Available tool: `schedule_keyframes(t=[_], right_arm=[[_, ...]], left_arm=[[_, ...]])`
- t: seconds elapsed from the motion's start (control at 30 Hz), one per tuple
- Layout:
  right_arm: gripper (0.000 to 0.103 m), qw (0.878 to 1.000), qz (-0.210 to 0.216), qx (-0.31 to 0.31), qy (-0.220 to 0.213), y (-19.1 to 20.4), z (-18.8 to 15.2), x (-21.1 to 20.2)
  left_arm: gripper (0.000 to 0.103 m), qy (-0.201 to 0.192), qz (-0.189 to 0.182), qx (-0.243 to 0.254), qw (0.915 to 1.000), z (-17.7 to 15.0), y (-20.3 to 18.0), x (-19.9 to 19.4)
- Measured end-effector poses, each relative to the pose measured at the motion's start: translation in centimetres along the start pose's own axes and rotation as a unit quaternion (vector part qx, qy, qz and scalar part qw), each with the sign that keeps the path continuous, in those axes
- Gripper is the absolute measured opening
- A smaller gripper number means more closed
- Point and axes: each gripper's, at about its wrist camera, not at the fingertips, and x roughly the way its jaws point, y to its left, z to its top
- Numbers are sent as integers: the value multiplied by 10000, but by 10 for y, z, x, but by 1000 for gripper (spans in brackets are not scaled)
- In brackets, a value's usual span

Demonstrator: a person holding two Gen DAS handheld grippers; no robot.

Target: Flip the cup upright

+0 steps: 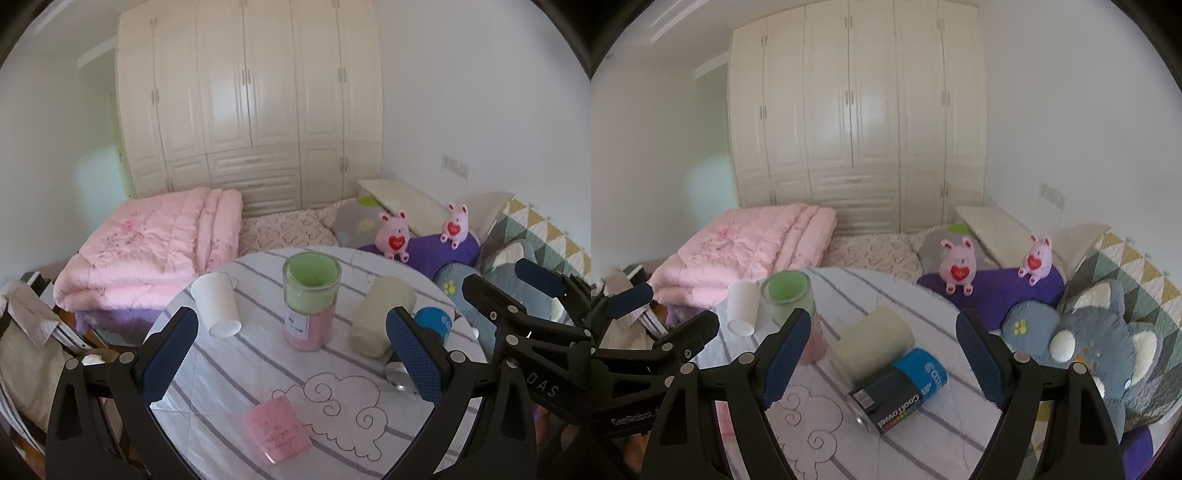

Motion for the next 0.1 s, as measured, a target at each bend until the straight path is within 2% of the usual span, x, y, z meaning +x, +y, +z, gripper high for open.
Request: schedule_keyframes(t=[0.1], right_arm=[[82, 9999, 16, 28, 116, -1, -2, 4]], left_arm=[[103, 57, -3, 15, 10000, -2, 0, 3]])
